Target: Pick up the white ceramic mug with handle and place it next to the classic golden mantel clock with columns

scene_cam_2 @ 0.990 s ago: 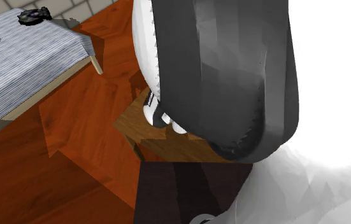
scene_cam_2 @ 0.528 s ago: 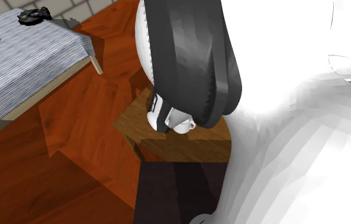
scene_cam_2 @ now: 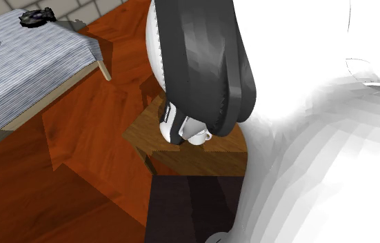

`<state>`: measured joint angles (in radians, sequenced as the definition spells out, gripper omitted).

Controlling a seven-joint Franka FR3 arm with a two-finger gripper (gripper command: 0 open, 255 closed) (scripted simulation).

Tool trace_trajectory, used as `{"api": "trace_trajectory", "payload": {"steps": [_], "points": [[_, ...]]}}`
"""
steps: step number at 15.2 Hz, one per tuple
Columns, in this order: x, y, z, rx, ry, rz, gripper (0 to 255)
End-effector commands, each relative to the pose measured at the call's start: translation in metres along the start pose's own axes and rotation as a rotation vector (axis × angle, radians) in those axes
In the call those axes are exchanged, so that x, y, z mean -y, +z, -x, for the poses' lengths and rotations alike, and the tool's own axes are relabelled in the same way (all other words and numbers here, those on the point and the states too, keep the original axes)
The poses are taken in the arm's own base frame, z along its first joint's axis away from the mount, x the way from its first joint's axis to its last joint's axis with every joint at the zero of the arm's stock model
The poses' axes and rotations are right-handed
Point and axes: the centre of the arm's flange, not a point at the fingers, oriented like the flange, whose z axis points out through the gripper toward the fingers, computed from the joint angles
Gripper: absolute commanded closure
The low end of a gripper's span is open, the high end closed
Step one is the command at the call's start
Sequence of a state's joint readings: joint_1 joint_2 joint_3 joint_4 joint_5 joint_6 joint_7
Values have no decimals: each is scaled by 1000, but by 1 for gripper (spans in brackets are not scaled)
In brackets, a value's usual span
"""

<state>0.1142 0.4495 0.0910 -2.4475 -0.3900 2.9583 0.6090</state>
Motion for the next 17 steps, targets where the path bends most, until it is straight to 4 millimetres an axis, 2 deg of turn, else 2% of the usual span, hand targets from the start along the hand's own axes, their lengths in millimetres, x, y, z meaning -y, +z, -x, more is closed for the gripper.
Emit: {"api": "trace_trajectory", "payload": {"steps": [1,9,17], "points": [[0,0,0,0,0,0,255],[0,0,0,0,0,0,255],[0,-42,-3,0,0,0,255]]}}
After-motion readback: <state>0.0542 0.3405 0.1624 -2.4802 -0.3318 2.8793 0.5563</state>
